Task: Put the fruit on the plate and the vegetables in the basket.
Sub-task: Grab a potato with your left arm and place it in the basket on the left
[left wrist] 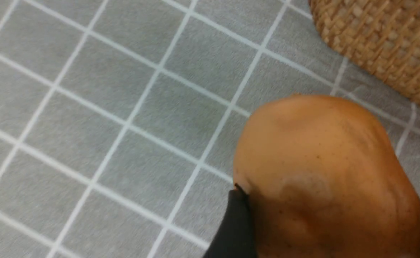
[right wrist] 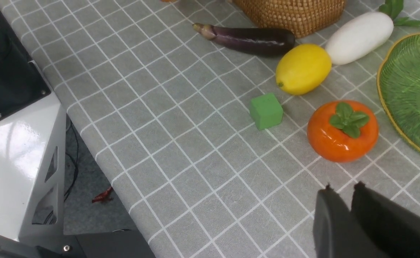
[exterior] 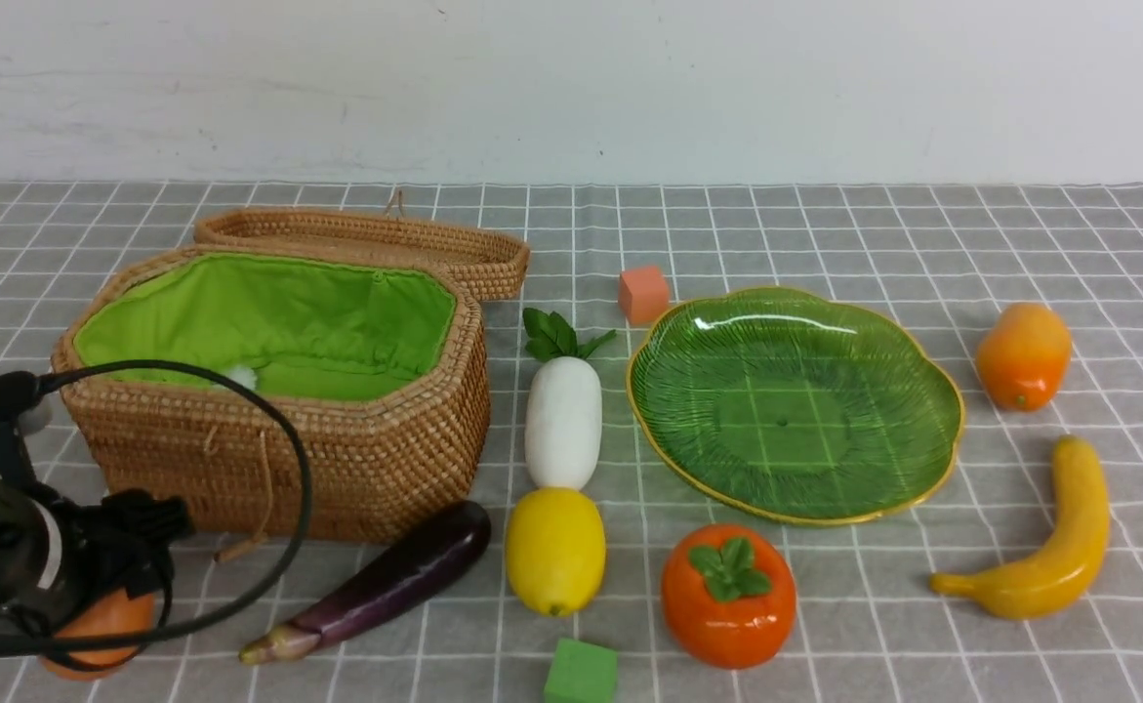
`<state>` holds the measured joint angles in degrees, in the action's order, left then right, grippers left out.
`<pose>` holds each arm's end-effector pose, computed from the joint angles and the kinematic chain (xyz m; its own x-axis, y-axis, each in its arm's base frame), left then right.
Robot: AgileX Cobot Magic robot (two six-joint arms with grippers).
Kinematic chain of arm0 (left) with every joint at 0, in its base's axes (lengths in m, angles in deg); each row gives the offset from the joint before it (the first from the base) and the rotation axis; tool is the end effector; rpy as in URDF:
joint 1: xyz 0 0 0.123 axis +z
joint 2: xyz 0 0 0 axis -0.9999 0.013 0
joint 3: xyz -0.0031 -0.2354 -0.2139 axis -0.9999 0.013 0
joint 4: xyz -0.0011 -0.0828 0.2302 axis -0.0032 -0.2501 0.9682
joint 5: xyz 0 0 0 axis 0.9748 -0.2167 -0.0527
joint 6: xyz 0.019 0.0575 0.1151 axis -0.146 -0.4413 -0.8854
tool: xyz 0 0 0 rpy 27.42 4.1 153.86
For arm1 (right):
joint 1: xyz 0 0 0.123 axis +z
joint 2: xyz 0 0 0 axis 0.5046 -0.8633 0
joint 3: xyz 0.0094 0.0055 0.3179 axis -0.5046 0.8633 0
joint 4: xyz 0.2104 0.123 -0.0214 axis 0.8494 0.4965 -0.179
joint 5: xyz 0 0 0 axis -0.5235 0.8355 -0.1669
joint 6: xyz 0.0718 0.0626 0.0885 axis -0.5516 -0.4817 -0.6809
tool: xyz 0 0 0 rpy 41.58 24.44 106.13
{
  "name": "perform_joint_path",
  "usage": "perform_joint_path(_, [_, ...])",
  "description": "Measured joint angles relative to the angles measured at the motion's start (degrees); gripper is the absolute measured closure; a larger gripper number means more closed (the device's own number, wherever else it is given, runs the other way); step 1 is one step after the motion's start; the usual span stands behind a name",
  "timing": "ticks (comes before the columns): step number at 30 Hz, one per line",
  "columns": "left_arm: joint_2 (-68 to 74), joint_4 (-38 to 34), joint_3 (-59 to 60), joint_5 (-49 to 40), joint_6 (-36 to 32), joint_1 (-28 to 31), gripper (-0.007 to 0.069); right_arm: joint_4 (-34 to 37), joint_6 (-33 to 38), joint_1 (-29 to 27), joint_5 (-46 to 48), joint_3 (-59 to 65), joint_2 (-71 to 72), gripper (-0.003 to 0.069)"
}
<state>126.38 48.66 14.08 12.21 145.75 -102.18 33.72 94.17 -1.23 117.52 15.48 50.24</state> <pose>0.2416 -0.0162 0.2064 -0.7105 -0.4453 -0.5450 -0.4684 0.8771 -0.1060 0.0400 0.0762 0.3834 -0.3352 -0.4467 -0.8295 -0.8134 0.5816 0.0154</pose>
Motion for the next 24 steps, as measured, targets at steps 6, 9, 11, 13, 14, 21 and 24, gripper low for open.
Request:
perform_joint_path(6, [-0.6,-4.3,0.0,-1.0,-5.4,0.0,0.0036,0.0,0.2,0.0,-0.6,0.0,0.0,0.0566])
perform_joint_path(9, [-0.2,-5.8,0.0,-1.0,-6.0,0.0,0.0051,0.0,1.1,0.0,-0.7,0.0,0.0,0.0564])
perform_joint_path(11, [0.8,-7.0,0.0,-1.0,-6.9,0.0,0.0051,0.0,1.3,0.0,-0.7,0.0,0.0,0.0564])
perform_joint_path(13, [1.9,-7.8,0.0,-0.9,-7.7,0.0,0.0051,0.0,1.4,0.0,-0.7,0.0,0.0,0.0564])
perform_joint_path(14, [2.0,-7.9,0.0,-0.9,-7.7,0.0,0.0051,0.0,1.4,0.0,-0.7,0.0,0.0,0.0564])
perform_joint_path(21, [5.6,-8.1,-0.5,-0.1,-8.2,0.0,0.0051,0.0,1.5,0.0,-0.7,0.0,0.0,0.0562])
perform_joint_path(24, [6.5,-7.8,-0.8,0.1,-8.2,0.0,0.0051,0.0,1.5,0.0,-0.7,0.0,0.0,0.0561])
